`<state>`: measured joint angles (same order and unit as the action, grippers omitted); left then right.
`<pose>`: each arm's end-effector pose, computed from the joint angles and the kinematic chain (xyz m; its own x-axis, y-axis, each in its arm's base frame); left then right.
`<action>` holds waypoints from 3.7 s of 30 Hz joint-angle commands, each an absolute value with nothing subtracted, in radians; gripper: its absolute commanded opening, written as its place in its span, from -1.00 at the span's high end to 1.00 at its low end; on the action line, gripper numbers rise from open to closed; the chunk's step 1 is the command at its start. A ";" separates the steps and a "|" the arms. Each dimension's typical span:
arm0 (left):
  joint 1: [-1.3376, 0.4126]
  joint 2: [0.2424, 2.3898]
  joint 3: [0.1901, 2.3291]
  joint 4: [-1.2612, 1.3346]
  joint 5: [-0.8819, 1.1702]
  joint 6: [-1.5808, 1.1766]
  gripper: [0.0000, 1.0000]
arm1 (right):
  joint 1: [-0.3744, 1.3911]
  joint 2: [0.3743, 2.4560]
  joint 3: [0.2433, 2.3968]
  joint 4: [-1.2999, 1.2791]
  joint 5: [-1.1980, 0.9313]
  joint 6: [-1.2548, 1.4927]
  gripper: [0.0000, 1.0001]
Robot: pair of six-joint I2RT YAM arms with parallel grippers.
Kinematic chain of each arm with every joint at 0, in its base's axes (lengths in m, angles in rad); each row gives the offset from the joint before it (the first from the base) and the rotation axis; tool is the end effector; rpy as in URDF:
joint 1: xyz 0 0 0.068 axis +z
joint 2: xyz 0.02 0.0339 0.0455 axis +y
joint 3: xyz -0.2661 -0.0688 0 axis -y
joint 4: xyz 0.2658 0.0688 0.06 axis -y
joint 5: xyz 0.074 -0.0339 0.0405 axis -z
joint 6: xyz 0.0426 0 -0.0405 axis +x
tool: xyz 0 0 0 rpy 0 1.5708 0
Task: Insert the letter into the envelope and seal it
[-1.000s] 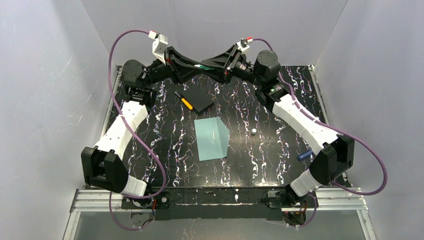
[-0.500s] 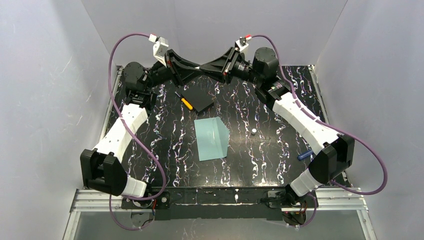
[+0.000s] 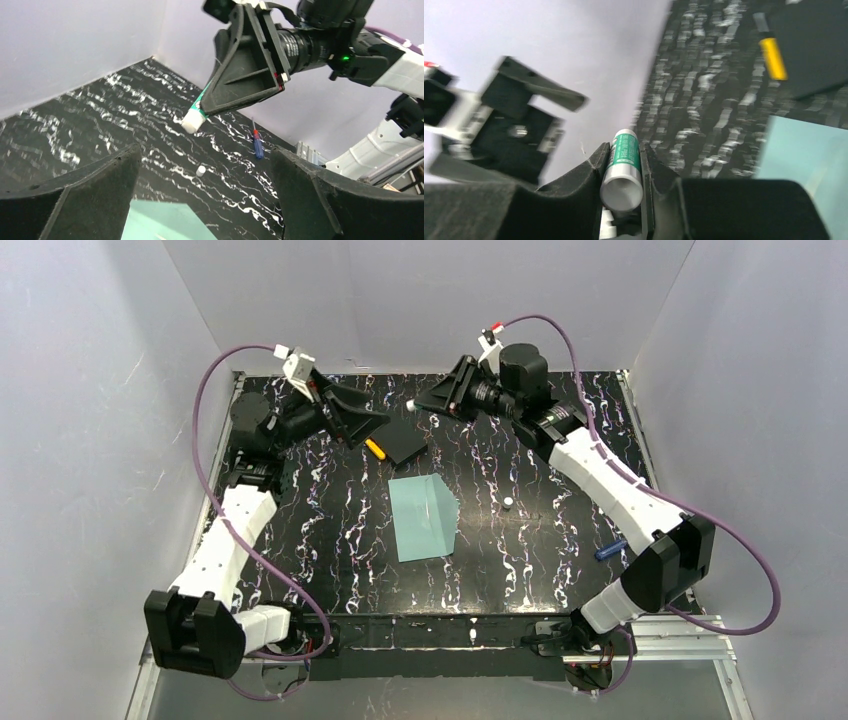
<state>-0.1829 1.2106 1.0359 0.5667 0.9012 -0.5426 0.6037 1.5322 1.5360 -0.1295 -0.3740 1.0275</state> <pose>0.2803 -0.0858 0.4138 -0.1045 -0.3066 -0.9461 0.9008 0.3739 -0.2207 0.3106 0.2331 0.4262 -0.7611 0.4431 -0.4737 -0.3391 0.3507 0.8729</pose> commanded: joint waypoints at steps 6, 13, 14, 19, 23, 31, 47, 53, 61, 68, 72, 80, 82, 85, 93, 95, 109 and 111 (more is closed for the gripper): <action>-0.112 1.061 0.879 0.313 0.898 -0.517 -0.97 | 0.771 1.463 1.342 -0.369 0.201 0.467 0.97; -0.112 0.987 0.725 0.235 0.692 -0.621 -0.87 | 0.916 1.521 1.193 -0.363 0.388 0.574 0.97; -0.112 0.992 0.729 0.180 0.658 -0.630 -0.89 | 0.933 1.534 1.182 -0.356 0.391 0.575 0.97; -0.115 1.153 0.775 -0.070 0.612 -0.664 -0.39 | 1.011 1.628 1.203 -0.375 0.435 0.600 0.97; -0.125 1.259 0.767 -0.065 0.629 -0.747 0.16 | 1.040 1.684 1.219 -0.369 0.482 0.622 0.97; -0.178 1.561 0.896 -0.023 0.760 -0.819 0.50 | 1.057 1.804 1.280 -0.348 0.506 0.600 0.97; -0.264 1.826 1.054 -0.068 0.604 -0.823 0.66 | 1.057 1.849 1.265 -0.293 0.481 0.554 0.97; -0.292 1.857 1.051 -0.075 0.553 -0.803 0.72 | 1.057 1.856 1.260 -0.337 0.484 0.577 0.97; -0.317 1.893 1.055 -0.141 0.466 -0.699 0.83 | 1.055 1.891 1.206 -0.271 0.488 0.568 0.97; -0.365 1.952 1.140 -0.318 0.343 -0.634 1.00 | 1.056 1.896 1.149 -0.149 0.581 0.502 0.97; -0.371 1.998 1.177 -0.390 0.331 -0.624 1.00 | 1.054 1.931 1.173 -0.123 0.602 0.479 0.97; -0.371 2.031 1.192 -0.410 0.334 -0.700 1.00 | 1.051 1.901 1.162 -0.174 0.530 0.479 0.97; -0.371 2.034 1.195 -0.408 0.319 -0.737 1.00 | 1.052 1.874 1.148 -0.195 0.487 0.464 0.97; -0.371 2.047 1.211 -0.407 0.312 -0.761 1.00 | 1.052 1.831 1.111 -0.204 0.395 0.436 0.97; -0.371 2.070 1.202 -0.393 0.309 -0.785 1.00 | 1.052 1.758 1.049 -0.192 0.174 0.327 0.97; -0.371 2.073 1.196 -0.386 0.314 -0.791 1.00 | 1.052 1.765 1.054 -0.200 0.150 0.315 0.97; -0.371 2.081 1.189 -0.377 0.340 -0.764 1.00 | 0.989 1.883 1.156 -0.301 0.397 0.399 0.97; -0.371 2.082 1.190 -0.378 0.343 -0.762 1.00 | 0.980 1.908 1.171 -0.300 0.412 0.406 0.97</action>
